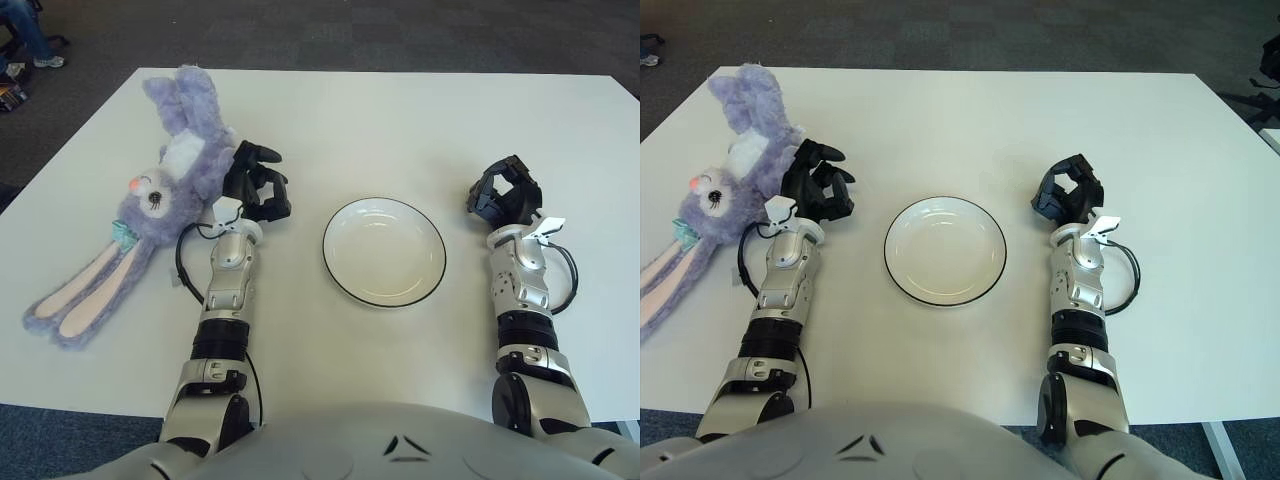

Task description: Put the doll into the plate.

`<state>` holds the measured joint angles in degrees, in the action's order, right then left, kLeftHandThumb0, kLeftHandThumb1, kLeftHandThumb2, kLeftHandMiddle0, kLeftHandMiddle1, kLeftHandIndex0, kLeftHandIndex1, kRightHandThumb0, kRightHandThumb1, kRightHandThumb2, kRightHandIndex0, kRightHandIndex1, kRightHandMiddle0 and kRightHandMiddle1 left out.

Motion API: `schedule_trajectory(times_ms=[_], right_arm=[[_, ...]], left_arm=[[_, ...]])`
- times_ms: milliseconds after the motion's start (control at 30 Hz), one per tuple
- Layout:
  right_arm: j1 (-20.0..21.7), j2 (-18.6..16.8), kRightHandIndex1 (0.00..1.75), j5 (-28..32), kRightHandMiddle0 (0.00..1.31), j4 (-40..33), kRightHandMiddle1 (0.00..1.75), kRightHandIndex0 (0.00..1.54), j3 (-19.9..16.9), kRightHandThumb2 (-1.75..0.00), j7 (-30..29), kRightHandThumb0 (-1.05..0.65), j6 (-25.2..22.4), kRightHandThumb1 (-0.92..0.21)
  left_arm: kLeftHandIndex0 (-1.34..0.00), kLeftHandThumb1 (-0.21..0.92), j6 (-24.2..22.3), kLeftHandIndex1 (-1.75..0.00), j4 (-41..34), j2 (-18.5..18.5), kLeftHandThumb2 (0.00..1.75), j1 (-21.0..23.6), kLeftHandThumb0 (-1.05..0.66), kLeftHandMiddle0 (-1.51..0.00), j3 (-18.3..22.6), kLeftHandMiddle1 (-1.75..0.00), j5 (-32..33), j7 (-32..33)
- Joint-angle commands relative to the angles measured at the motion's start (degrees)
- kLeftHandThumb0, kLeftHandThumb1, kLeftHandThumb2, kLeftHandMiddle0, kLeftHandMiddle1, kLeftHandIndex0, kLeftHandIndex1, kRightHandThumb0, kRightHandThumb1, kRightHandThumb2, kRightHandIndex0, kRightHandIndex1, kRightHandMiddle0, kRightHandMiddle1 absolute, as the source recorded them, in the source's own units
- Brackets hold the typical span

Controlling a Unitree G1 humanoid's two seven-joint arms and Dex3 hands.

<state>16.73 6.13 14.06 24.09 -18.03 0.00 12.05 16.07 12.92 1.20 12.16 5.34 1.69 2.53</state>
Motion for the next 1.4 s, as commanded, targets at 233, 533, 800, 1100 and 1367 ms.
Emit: schedule_trajectory(times_ms=[233, 533, 800, 1100, 1367], right_arm=[[-1.54, -0.69, 1.75, 0.26, 0.57, 2.71, 1.75, 1.20, -0.11, -1.24, -0.49, -0.47, -2.89, -0.37], [-1.23, -0.93, 1.75, 0.15, 0.57, 3.72, 1.75, 1.20, -0.20, -1.24, -0.42, -0.46, -1.87, -0.38], [-0.92, -0.93, 1.75, 0.19, 0.57, 4.63, 1.75, 1.20, -0.23, -1.24, -0.17, -0.46, -1.07, -0.38], [-0.44, -1.01, 1.75, 0.13, 0.57, 5.26, 1.75, 1.20, -0.26, -1.24, -0.52, -0.46, -1.12, -0.37], [0.04, -0.81, 1.75, 0.02, 0.57, 5.81, 1.75, 1.20, -0.24, -1.24, -0.81, -0.46, -1.67, -0.37]], left_arm=[[-0.46, 0.36, 8.86, -1.75, 1.75, -4.30, 1.28, -0.05, 0.00, -0.47, 0.02, -1.75, -7.64, 2.87], [-0.46, 0.35, 6.35, -1.75, -6.04, -7.37, 1.29, -0.55, 0.00, -0.48, -0.86, -1.75, -11.67, 2.40], [-0.46, 0.35, 3.47, -1.75, -13.47, -8.07, 1.29, -2.73, 0.00, -0.48, -0.95, -1.75, -12.49, 2.51], [-0.35, 0.34, 3.85, -1.75, -16.03, -9.06, 1.31, -2.94, -0.01, -0.61, 0.13, -1.74, -13.87, 3.75], [-0.30, 0.39, 3.23, -1.75, -20.81, -11.80, 1.22, -3.50, -0.01, -0.63, 2.16, -1.66, -18.98, 5.11]])
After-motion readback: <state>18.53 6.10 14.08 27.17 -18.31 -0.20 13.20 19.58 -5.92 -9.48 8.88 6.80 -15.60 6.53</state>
